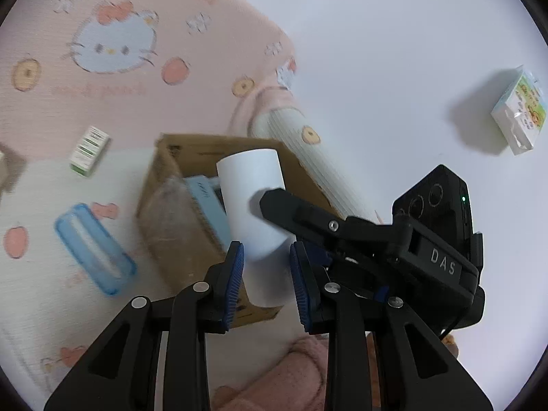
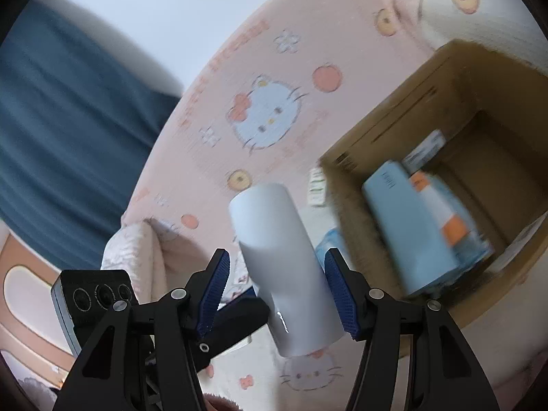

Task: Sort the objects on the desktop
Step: 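Lift the paper roll with both grippers and carry it over the carton, then lower the paper roll into the carton beside the pencil case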

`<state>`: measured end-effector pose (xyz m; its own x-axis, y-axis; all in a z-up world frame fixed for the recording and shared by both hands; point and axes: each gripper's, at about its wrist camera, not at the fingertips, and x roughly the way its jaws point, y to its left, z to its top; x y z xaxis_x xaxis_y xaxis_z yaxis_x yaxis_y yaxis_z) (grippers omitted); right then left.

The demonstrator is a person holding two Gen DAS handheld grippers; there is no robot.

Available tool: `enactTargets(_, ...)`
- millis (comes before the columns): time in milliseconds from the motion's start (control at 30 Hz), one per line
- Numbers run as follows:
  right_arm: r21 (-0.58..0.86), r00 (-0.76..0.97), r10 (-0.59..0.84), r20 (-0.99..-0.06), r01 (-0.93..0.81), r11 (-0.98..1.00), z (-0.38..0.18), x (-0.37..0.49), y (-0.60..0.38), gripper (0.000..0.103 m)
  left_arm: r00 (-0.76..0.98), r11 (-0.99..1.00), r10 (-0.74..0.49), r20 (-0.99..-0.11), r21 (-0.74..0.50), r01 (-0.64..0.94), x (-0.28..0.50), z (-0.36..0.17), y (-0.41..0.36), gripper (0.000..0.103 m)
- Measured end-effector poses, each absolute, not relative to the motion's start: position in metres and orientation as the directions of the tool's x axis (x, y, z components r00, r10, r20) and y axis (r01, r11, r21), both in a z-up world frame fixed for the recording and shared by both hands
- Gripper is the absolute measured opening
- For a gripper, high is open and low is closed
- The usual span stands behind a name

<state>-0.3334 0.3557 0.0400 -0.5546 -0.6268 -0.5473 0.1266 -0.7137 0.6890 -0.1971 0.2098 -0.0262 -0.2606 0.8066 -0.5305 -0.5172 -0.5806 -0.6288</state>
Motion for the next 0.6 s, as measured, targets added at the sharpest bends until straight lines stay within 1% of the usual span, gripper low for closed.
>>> enactTargets(133, 0.665, -0.548, -0.601, -0.581, 0.105, -0.739, 0.038, -0.351, 0.377, 0.056, -0.226, -0.576, 0.805, -0.548, -0.633, -0.516, -0.208, -0.034, 0.235, 0.031)
enactTargets(233, 0.64, -0.53, -0.584, -0.615, 0.096, -0.762, 0.031, -0.367, 0.385, 0.056, -0.236, -0.604, 0.783, -0.576, -0.612, -0.51, -0.216, -0.038, 0.25, 0.031)
enactTargets(333, 0.657, -0.484, -0.608, -0.629, 0.086, -0.749, 0.018, -0.382, 0.39, 0.056, -0.268, -0.647, 0.747, -0.609, -0.573, -0.503, -0.224, -0.039, 0.257, 0.031)
enactTargets(600, 0.679, -0.381, -0.658, -0.65, 0.099, -0.728, -0.012, -0.417, 0.388, 0.056, -0.27, -0.714, 0.684, -0.678, -0.545, -0.439, -0.245, -0.059, 0.267, 0.031)
